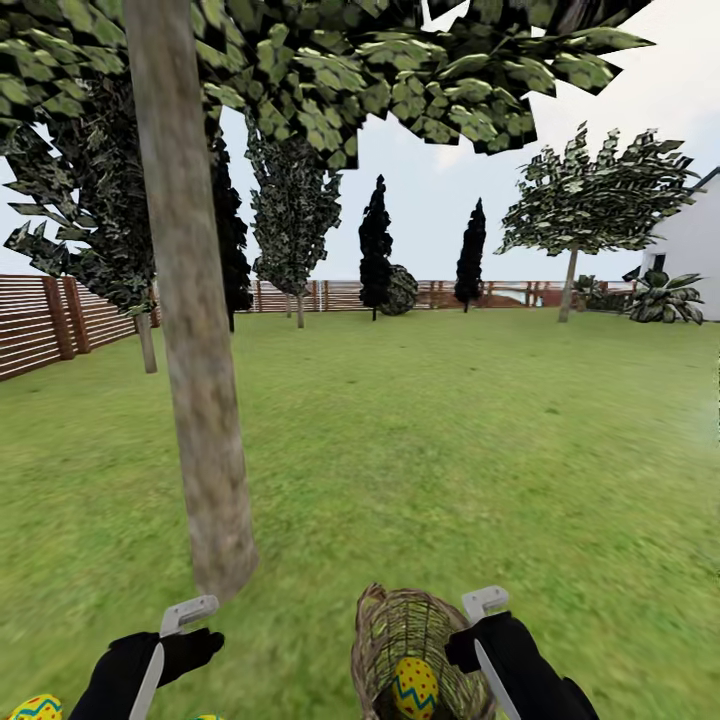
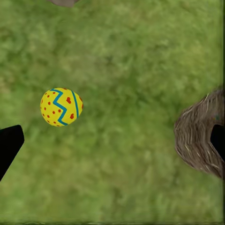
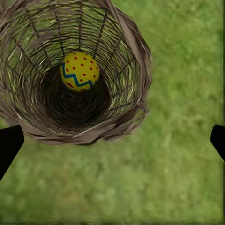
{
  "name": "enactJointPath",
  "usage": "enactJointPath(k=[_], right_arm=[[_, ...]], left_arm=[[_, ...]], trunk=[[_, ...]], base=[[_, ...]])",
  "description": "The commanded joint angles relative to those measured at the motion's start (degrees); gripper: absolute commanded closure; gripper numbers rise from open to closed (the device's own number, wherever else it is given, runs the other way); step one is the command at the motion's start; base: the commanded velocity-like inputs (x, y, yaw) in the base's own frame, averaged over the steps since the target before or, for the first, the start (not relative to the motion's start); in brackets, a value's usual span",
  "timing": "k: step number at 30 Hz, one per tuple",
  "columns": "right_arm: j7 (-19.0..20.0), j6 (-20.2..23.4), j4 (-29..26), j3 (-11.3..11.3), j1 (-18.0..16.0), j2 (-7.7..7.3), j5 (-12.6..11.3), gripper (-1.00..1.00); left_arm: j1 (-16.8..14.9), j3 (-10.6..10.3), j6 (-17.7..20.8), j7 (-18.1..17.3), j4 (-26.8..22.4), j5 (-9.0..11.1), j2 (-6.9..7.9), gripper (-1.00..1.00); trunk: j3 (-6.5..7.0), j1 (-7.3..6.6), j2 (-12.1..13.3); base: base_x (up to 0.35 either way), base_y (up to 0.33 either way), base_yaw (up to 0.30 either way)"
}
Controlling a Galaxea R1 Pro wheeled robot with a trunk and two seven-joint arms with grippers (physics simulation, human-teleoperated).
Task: Take the three Easter eggs out of the wicker basket on the lawn in the garden, then place them on the lawn next to a single tree (choose any tree) so that all three eggs are next to the same tree and none are left in the basket.
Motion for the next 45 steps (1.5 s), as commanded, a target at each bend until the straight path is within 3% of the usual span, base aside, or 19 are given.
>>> enactJointPath(k=[1,11,12,13,16,30,45], right_arm=[[-0.21,0.27,-0.04,0.16,-0.04,-0.03,0.03,-1.00],[-0.19,0.19,-0.06,0.04,-0.04,-0.06,0.03,-1.00],[-0.20,0.23,-0.05,0.14,-0.04,-0.04,0.07,-1.00],[-0.21,0.26,-0.05,0.22,-0.04,-0.02,0.11,-1.00],[-0.21,0.27,-0.04,0.24,-0.04,-0.02,0.12,-1.00],[-0.22,0.27,-0.04,0.25,-0.04,0.06,0.12,-1.00],[-0.07,0.20,-0.11,0.31,-0.04,0.07,-0.02,-1.00]], left_arm=[[-0.04,0.14,0.28,-0.38,-0.08,-0.31,-0.06,-1.00],[-0.04,0.14,0.11,-0.38,-0.08,-2.42,-0.80,-1.00],[-0.04,0.14,0.10,-0.38,-0.08,-3.06,-1.09,-1.00],[-0.04,0.16,0.08,-0.38,-0.08,-5.30,-1.57,-1.00],[-0.04,0.22,0.08,-0.38,-0.06,-6.55,-2.20,-1.00],[-0.04,0.22,-0.62,-0.38,1.86,-6.75,-2.35,-1.00],[-0.04,0.06,-0.63,-0.38,3.94,-6.80,-3.04,-1.00]], trunk=[[-0.07,-0.03,-0.04],[-0.07,-0.03,-0.04],[-0.07,-0.03,-0.04],[-0.05,-0.03,-0.04],[0.01,-0.03,-0.04],[0.25,-0.03,-0.04],[0.26,-0.03,-0.04]], base=[[-0.284,-0.209,0.000],[-0.268,-0.218,0.000],[-0.076,-0.306,0.000],[-0.020,-0.329,0.000],[-0.007,-0.335,0.000],[0.058,-0.337,0.000],[0.213,-0.258,0.000]])
